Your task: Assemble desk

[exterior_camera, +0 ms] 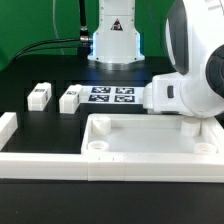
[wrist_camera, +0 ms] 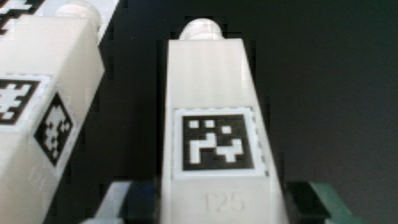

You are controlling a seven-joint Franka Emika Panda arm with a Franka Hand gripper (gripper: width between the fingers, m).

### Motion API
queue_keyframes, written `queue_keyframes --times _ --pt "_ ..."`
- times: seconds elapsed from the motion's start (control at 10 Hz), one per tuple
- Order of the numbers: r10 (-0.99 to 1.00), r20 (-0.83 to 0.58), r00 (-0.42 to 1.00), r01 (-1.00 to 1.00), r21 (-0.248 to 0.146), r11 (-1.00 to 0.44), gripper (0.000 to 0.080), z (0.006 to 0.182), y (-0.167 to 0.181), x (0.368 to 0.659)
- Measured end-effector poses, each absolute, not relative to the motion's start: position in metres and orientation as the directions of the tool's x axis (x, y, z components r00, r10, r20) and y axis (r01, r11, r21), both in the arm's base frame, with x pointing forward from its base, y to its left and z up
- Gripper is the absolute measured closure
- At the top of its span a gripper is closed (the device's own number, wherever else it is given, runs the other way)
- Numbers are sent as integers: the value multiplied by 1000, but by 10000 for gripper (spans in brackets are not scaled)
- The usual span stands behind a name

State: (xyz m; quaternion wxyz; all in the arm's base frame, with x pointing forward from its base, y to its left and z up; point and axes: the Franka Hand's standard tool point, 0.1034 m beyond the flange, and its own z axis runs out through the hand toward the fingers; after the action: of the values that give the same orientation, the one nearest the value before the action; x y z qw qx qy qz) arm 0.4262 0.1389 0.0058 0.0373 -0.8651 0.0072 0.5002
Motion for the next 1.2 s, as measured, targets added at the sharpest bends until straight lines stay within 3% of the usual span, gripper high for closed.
queue_keyframes --times 0.3,0.6,0.7,1.1,1.2 --pt "39 -861 508 -43 -70 -997 511 13 138 431" --pt "84 -859 505 -14 -106 -994 511 61 134 448" --pt "88 -847 524 -13 -110 -994 511 68 133 453" --pt "88 -832 547 -14 -114 -993 511 59 135 455" --pt "112 -804 584 -8 -144 -990 510 48 131 459"
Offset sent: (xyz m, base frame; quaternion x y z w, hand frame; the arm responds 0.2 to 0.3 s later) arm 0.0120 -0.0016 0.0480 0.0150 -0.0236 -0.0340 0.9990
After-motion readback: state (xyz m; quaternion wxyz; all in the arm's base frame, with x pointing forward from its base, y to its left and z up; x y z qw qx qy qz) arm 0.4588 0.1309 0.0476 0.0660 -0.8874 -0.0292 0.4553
